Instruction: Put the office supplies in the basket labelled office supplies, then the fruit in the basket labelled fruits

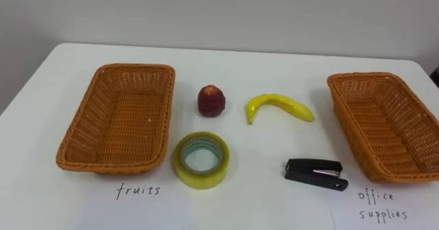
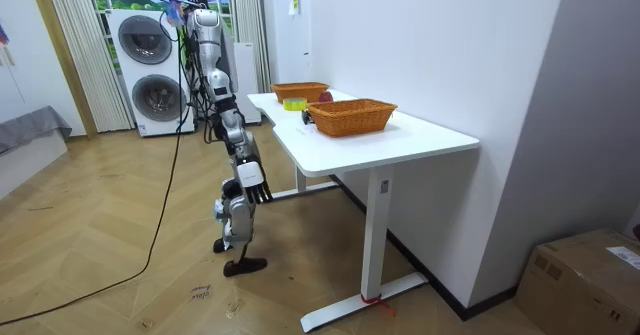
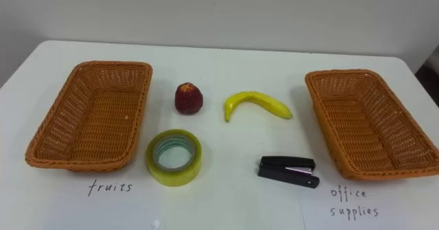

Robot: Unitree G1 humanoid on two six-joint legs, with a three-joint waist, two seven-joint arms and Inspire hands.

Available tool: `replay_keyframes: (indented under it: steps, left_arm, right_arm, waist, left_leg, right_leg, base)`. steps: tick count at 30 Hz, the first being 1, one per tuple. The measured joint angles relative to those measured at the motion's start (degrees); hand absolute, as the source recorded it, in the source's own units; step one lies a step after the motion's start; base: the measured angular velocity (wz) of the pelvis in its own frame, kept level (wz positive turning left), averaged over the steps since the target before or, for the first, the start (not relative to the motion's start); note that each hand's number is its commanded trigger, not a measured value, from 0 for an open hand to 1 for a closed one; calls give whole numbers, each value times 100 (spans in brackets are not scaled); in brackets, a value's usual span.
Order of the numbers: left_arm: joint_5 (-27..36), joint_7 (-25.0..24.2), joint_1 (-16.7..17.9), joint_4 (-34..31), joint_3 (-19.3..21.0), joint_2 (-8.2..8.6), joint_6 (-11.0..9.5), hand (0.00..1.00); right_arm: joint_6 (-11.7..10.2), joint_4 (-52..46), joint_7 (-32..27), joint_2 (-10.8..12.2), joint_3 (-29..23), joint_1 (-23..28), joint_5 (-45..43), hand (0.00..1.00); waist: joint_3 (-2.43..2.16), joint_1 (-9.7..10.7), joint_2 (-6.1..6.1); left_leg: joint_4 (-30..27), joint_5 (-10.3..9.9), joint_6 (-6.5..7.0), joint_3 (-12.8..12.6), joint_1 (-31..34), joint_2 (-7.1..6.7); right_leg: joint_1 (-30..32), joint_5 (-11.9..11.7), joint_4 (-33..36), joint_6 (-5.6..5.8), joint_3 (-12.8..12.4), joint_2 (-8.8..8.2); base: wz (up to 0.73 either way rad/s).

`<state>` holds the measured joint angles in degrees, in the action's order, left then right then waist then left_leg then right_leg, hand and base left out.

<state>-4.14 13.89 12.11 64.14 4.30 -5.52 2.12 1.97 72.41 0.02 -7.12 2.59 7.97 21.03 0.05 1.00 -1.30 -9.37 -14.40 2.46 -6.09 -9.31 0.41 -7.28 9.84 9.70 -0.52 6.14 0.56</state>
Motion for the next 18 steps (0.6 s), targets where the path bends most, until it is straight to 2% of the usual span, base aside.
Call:
replay_keyframes:
  steps: [8,14,18]
  left_arm:
    - [-4,181,3,2,0,1,0,0]
    - [-1,192,107,3,12,3,38,0]
    - [-21,189,194,-1,247,27,125,0]
  right_arm:
    - [-13,66,-10,4,2,-14,43,0]
    - [18,152,-16,16,-43,17,500,0]
    - [66,144,-20,22,-227,146,889,0]
  waist:
    - [-2,0,3]
    - [11,12,4]
    - [21,18,15]
  left_leg:
    - [5,0,0,0,-6,-1]
    - [6,0,0,2,-45,1]
    - [10,-1,0,11,-96,2]
  right_leg:
    - [-7,-2,-3,1,0,1]
    - [-51,-2,-5,1,3,1]
    - [-67,-2,-1,2,-5,0]
  base:
    - [0]
    - [0]
    - [0]
